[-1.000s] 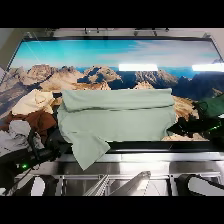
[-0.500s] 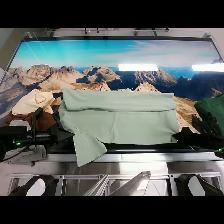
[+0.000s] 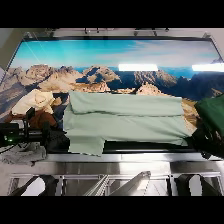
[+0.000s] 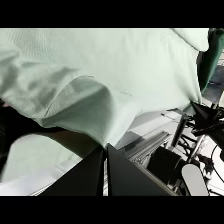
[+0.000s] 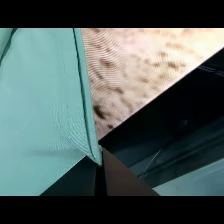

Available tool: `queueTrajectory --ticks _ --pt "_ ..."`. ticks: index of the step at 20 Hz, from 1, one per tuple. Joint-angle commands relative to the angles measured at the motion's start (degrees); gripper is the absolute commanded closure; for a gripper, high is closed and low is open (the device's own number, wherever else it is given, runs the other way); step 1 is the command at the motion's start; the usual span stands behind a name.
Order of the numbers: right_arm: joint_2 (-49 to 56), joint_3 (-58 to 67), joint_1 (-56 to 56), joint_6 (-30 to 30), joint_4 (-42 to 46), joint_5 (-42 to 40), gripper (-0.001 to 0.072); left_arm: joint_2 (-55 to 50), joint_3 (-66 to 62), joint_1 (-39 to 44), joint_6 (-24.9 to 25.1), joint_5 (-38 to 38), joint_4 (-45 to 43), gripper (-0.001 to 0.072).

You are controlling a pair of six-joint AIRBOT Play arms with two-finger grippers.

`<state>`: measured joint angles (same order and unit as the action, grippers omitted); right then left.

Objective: Fold the shirts.

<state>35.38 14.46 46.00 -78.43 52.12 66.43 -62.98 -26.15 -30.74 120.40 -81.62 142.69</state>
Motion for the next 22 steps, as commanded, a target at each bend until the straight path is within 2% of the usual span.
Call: queueTrajectory --ticks 1,5,7,9,12,14,16,20,22 --pt "-0.24 -0.02 0.55 -0.44 0.26 0.63 0.0693 -0.17 -0.17 0.28 -0.26 0.74 -0.57 0.0677" --pt "-0.24 0.11 0.55 1.14 -2.23 1.60 0.0693 -0.15 -0.20 0.35 -0.26 -1.20 2.47 0.0676" --pt "-0.24 0.87 0.44 4.28 -8.98 3.58 0.0693 -0.15 -1.92 0.37 0.26 -5.01 8.81 0.0676" --pt "-0.24 2.49 0.44 5.20 -16.17 4.31 0.0693 -0.17 -7.41 0.37 -1.01 -8.52 10.43 0.0676" --pt "1.03 5.25 0.44 6.78 -24.81 0.44 0.0693 -0.72 -17.11 2.10 -3.48 -4.85 10.21 0.0677" --pt "5.33 6.10 0.24 10.05 -28.52 -3.08 0.0693 -5.31 -24.76 5.16 -4.02 -3.48 9.94 0.0676" --pt "12.33 6.14 -1.46 15.93 -33.33 -5.84 0.0692 -11.82 -30.97 8.44 -4.11 -3.23 9.90 0.0676" --pt "28.35 6.29 -9.29 35.89 -52.24 -14.25 0.0692 -26.14 -41.40 13.38 -4.13 0.74 9.88 0.0676" --pt "36.24 8.04 -12.15 44.04 -59.28 -16.22 0.0692 -32.92 -46.56 14.27 -4.17 0.68 9.88 0.0676"
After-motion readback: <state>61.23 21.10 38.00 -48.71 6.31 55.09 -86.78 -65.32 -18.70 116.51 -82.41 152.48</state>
